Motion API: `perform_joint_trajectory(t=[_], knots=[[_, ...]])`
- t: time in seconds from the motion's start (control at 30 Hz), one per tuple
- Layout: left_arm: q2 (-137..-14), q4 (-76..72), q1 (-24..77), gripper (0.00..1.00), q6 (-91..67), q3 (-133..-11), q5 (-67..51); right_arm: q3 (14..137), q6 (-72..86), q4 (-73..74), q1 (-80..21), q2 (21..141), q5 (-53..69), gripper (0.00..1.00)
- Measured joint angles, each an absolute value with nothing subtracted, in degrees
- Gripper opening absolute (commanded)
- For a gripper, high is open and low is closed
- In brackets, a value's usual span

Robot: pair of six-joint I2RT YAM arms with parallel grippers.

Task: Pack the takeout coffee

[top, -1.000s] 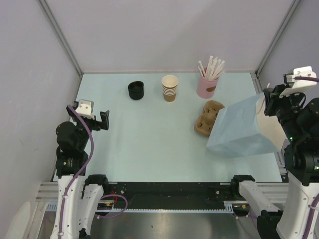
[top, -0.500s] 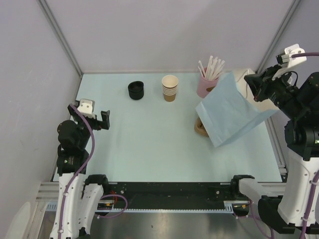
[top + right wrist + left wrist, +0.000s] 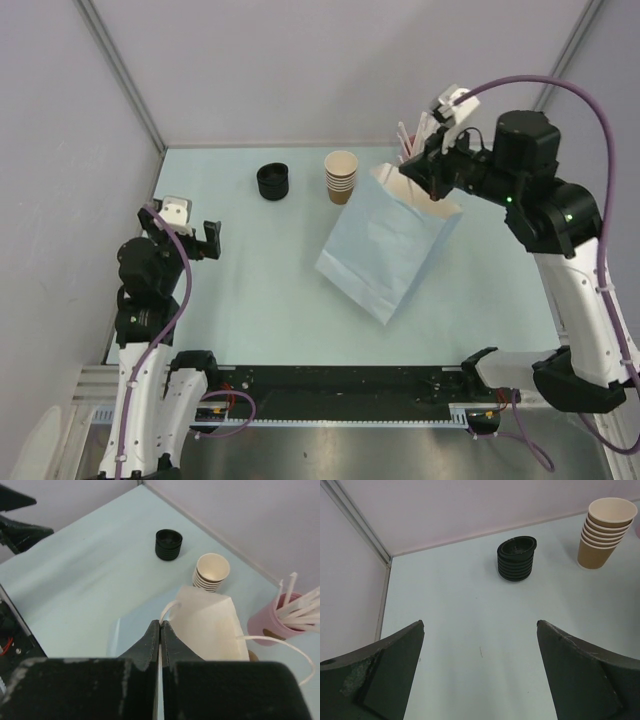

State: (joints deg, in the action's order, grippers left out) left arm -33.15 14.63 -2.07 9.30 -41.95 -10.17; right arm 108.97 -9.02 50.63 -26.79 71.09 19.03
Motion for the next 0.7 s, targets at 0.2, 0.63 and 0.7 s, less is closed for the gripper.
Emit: perform_joint_trajectory(t=[0.2, 0.63, 0.7], knots=[[-33.8, 14.6, -2.1, 1.0, 9.5, -42.0, -9.6, 114.1, -13.4, 51.9, -37.6, 78.4, 17.3, 0.0], [-33.7, 14.5, -2.5, 1.0, 10.0, -41.7, -9.0, 127.3, -25.1, 49.2, -53.1, 98.7, 3.7, 0.0], [-33.6, 14.4, -2.6, 1.0, 10.1, -41.6, -9.0, 127.3, -26.2, 49.2, -54.8, 98.7, 2.5, 0.0]])
